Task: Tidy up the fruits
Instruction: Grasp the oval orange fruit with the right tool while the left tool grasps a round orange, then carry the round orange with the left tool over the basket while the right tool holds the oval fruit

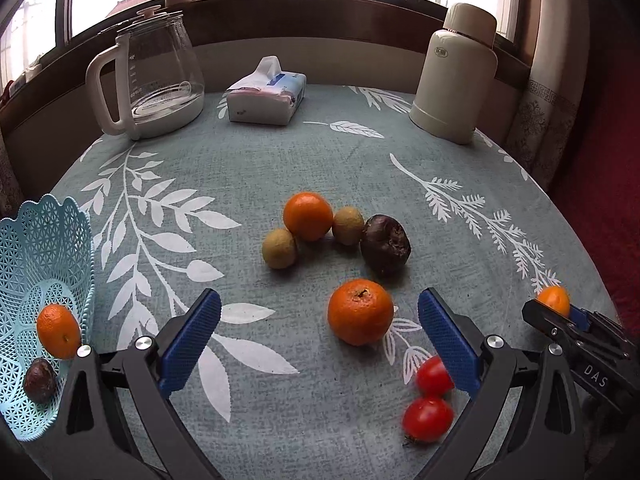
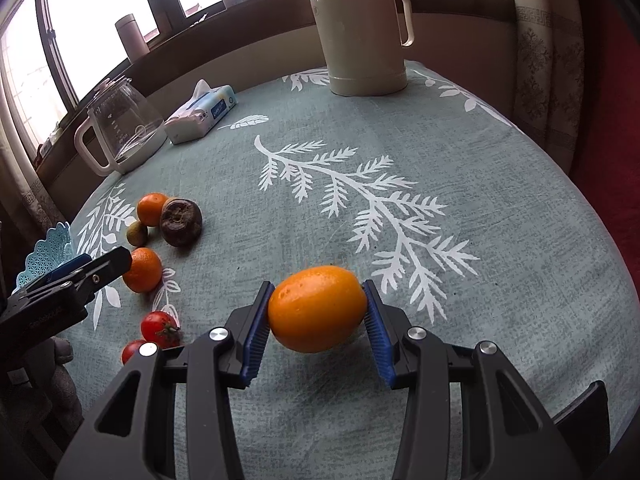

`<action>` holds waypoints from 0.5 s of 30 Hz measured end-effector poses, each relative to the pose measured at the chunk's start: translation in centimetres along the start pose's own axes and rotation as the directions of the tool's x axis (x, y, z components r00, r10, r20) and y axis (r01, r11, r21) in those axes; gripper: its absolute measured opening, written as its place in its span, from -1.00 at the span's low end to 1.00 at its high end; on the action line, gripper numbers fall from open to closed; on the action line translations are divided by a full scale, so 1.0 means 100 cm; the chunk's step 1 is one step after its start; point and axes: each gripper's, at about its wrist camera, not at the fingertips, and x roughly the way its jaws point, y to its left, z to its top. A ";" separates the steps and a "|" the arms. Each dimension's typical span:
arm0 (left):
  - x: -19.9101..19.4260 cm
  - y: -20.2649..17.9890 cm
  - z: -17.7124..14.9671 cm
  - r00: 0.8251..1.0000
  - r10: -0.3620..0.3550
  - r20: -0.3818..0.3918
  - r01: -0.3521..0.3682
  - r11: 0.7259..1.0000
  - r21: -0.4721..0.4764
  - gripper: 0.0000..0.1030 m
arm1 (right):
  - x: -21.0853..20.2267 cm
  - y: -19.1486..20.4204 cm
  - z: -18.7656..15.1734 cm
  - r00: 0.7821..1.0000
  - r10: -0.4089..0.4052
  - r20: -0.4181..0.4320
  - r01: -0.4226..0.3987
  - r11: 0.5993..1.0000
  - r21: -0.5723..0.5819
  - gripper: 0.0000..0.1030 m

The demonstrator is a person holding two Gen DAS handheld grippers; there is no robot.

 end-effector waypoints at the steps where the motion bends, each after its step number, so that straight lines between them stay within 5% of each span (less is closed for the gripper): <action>1: 0.003 -0.002 0.000 1.000 -0.002 -0.007 0.002 1.000 0.003 0.89 | 0.000 0.000 0.000 1.000 0.001 0.000 -0.001 1.000 0.001 -0.13; 11: 0.026 -0.014 -0.005 0.996 -0.061 -0.069 0.063 0.998 0.021 -0.07 | 0.003 -0.001 -0.001 1.000 0.005 -0.009 -0.005 1.000 0.005 -0.13; 15: 0.023 -0.016 -0.007 0.996 -0.072 -0.061 0.074 0.997 0.027 -0.21 | 0.003 -0.001 -0.002 1.000 0.005 -0.011 -0.005 1.000 0.007 -0.13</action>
